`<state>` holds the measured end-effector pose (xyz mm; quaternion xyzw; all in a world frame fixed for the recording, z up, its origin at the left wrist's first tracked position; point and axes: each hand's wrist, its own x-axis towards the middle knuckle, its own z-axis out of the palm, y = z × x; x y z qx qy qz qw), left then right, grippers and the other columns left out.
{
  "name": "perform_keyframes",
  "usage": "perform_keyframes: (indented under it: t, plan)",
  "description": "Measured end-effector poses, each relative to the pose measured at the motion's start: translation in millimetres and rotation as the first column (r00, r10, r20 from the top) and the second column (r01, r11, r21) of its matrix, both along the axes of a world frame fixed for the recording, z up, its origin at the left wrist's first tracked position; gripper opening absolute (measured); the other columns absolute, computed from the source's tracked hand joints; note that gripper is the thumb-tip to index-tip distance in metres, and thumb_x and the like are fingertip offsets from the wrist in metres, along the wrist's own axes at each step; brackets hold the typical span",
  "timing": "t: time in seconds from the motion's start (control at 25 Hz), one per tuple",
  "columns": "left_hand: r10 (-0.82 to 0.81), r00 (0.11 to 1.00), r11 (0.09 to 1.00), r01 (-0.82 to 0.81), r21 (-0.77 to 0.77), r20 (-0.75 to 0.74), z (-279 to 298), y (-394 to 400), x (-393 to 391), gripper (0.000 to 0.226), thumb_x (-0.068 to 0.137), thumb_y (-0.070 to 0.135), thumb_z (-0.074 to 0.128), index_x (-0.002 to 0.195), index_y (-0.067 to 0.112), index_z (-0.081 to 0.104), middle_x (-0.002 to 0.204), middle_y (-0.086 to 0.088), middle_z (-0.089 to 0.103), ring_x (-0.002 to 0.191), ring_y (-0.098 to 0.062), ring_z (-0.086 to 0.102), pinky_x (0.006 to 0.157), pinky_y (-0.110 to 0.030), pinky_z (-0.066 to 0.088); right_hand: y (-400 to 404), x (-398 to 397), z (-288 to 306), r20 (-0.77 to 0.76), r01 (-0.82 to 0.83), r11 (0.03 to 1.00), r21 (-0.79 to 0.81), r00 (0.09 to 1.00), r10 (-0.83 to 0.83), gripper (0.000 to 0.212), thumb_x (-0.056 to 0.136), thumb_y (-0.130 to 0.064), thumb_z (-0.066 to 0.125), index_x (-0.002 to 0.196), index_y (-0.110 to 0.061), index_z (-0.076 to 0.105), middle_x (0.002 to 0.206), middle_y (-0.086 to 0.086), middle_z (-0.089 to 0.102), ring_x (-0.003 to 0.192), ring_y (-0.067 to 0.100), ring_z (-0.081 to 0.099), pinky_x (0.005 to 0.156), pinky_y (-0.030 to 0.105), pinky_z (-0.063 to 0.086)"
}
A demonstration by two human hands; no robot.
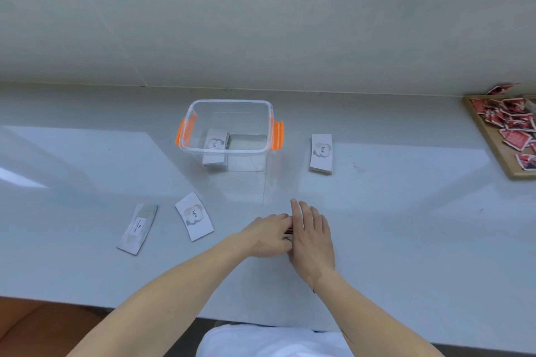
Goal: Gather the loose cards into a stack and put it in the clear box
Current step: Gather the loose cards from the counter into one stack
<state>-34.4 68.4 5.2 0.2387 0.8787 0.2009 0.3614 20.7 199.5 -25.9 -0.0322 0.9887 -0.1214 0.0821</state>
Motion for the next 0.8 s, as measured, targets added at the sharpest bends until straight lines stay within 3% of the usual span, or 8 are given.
perform_keyframes:
  t: [0.12, 0.2, 0.36, 0.48, 0.52, 0.6, 0.68, 0.8]
  plan:
    - [0.091, 0.995, 0.993, -0.093, 0.067, 0.028, -3, 9, 1, 0.045, 0.072, 0.023, 0.046, 0.117, 0.022, 0.048, 0.102, -0.001, 0.068, 0.092, -0.027, 0.062, 0.082, -0.044, 0.052, 1, -1, 0, 0.009, 0.024, 0.999, 0.029, 1.000, -0.024, 0.079, 0.088, -0.017, 0.045, 0.150, -0.013, -0.004, 0.153, 0.007, 0.024, 0.142, 0.034, 0.018, 0.118, 0.048, 0.017]
    - [0.231, 0.966, 0.956, -0.248, 0.155, 0.115, -6, 10, 0, 0.048, 0.074, 0.018, 0.047, 0.122, 0.021, 0.045, 0.105, -0.002, 0.068, 0.095, -0.024, 0.063, 0.082, -0.041, 0.054, 1, -2, -1, 0.001, 0.028, 0.999, 0.033, 1.000, -0.028, 0.080, 0.088, -0.017, 0.047, 0.150, -0.014, -0.004, 0.147, 0.005, 0.033, 0.138, 0.033, 0.025, 0.118, 0.050, 0.016]
    - [0.511, 0.812, 0.750, -0.582, 0.316, 0.282, -8, 12, 4, 0.031, 0.067, 0.007, 0.044, 0.096, 0.018, 0.046, 0.091, 0.001, 0.056, 0.080, -0.015, 0.054, 0.071, -0.033, 0.048, 0, -2, -3, 0.000, 0.007, 0.998, 0.061, 1.000, -0.007, 0.078, 0.092, -0.028, 0.048, 0.151, -0.017, -0.003, 0.114, -0.001, 0.054, 0.111, 0.025, 0.050, 0.118, 0.053, 0.011]
    - [0.622, 0.708, 0.579, -0.703, 0.412, 0.334, -9, 3, 7, 0.041, 0.064, 0.003, 0.042, 0.102, 0.018, 0.046, 0.097, -0.004, 0.049, 0.088, -0.018, 0.048, 0.074, -0.028, 0.043, 1, -1, -3, 0.027, -0.021, 0.994, 0.108, 0.999, 0.018, 0.060, 0.094, -0.034, 0.050, 0.146, -0.025, 0.022, 0.107, 0.000, 0.060, 0.103, 0.028, 0.054, 0.117, 0.055, 0.010]
    - [0.644, 0.713, 0.584, -0.692, 0.424, 0.276, -10, -7, 5, 0.045, 0.065, 0.000, 0.045, 0.106, 0.017, 0.048, 0.103, -0.005, 0.049, 0.095, -0.019, 0.049, 0.080, -0.027, 0.042, 1, -2, -3, 0.032, -0.020, 0.994, 0.107, 0.999, 0.017, 0.052, 0.093, -0.034, 0.052, 0.140, -0.026, 0.032, 0.107, 0.000, 0.061, 0.103, 0.029, 0.054, 0.117, 0.056, 0.011]
    - [0.607, 0.794, 0.740, -0.578, 0.345, 0.026, -13, -41, -4, 0.045, 0.073, 0.000, 0.052, 0.114, 0.016, 0.054, 0.118, -0.005, 0.051, 0.110, -0.021, 0.047, 0.094, -0.030, 0.038, 0, -2, -3, 0.046, -0.013, 0.994, 0.111, 0.999, 0.008, 0.040, 0.093, -0.033, 0.054, 0.131, -0.025, 0.043, 0.107, 0.001, 0.061, 0.101, 0.030, 0.055, 0.114, 0.057, 0.015]
    - [0.403, 0.880, 0.915, -0.382, 0.129, -0.252, -11, -86, -16, 0.045, 0.079, 0.014, 0.059, 0.123, 0.022, 0.055, 0.129, 0.000, 0.050, 0.122, -0.020, 0.041, 0.103, -0.037, 0.036, -1, -2, -2, 0.061, -0.020, 0.992, 0.125, 0.998, 0.012, 0.036, 0.095, -0.032, 0.050, 0.130, -0.025, 0.042, 0.110, 0.001, 0.059, 0.100, 0.031, 0.054, 0.112, 0.058, 0.019]
    - [0.077, 0.915, 0.963, -0.171, -0.208, -0.396, -4, -152, -32, 0.058, 0.080, 0.032, 0.058, 0.136, 0.037, 0.044, 0.144, 0.008, 0.041, 0.135, -0.018, 0.034, 0.106, -0.037, 0.032, 0, -1, -4, 0.044, -0.037, 0.993, 0.113, 0.999, 0.032, 0.034, 0.097, -0.029, 0.047, 0.129, -0.029, 0.039, 0.110, 0.001, 0.058, 0.094, 0.031, 0.054, 0.109, 0.055, 0.023]
